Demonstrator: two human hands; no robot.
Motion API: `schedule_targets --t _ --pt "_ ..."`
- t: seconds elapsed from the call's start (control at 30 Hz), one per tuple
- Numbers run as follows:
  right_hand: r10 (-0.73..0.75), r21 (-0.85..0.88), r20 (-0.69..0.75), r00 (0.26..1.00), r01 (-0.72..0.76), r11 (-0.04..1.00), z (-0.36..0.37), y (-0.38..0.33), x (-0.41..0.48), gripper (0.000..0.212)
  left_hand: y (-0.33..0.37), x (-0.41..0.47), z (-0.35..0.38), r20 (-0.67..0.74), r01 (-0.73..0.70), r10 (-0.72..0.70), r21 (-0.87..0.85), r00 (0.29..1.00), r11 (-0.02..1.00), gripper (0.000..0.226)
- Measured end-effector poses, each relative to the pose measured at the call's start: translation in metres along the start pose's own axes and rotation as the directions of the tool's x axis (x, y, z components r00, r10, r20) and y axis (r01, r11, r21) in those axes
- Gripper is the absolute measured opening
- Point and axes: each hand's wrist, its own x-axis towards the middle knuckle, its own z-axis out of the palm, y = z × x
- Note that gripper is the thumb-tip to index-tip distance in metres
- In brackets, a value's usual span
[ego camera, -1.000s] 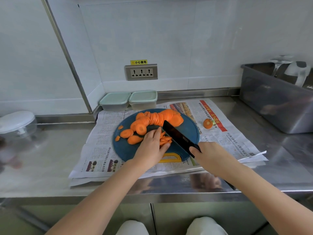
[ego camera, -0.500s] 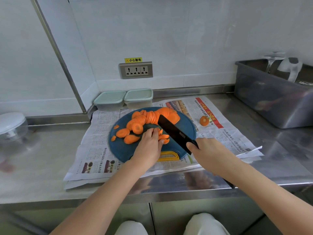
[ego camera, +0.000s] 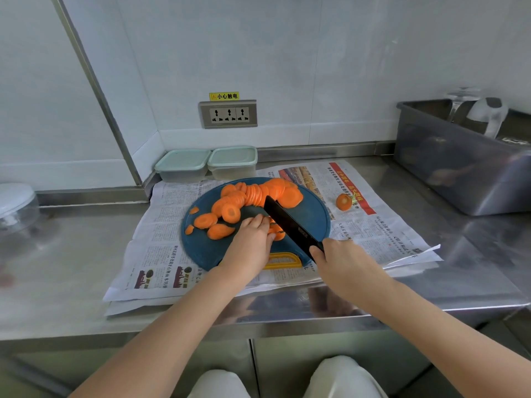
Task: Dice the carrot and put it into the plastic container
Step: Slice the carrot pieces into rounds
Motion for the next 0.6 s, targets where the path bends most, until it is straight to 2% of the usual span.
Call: schedule_targets --t 0.27,0.33,0.47,0.6 --pt "0.027 0.054 0.046 0.999 -0.03 0.998 -0.001 -0.013 -0.005 0.036 -0.003 0.003 0.003 -0.008 -0.025 0.025 -0.025 1.0 0.999 0.037" --pt "0.041 0.127 0.035 0.999 -0.045 0.991 -0.007 -0.018 -0.007 0.037 -0.004 0.003 0.003 -0.014 -0.036 0.036 -0.033 0.999 0.999 0.036" --pt "0.006 -0.003 0.165 0.986 -0.005 1.0 -0.021 -0.03 -0.003 0.034 -0.004 0.003 0.004 -0.029 -0.042 0.041 -0.061 0.999 0.997 0.035" --pt "0.088 0.092 0.087 0.992 -0.096 0.991 -0.014 -0.033 0.016 0.026 -0.005 0.003 0.007 -0.042 -0.038 0.035 -0.082 0.999 0.996 0.035"
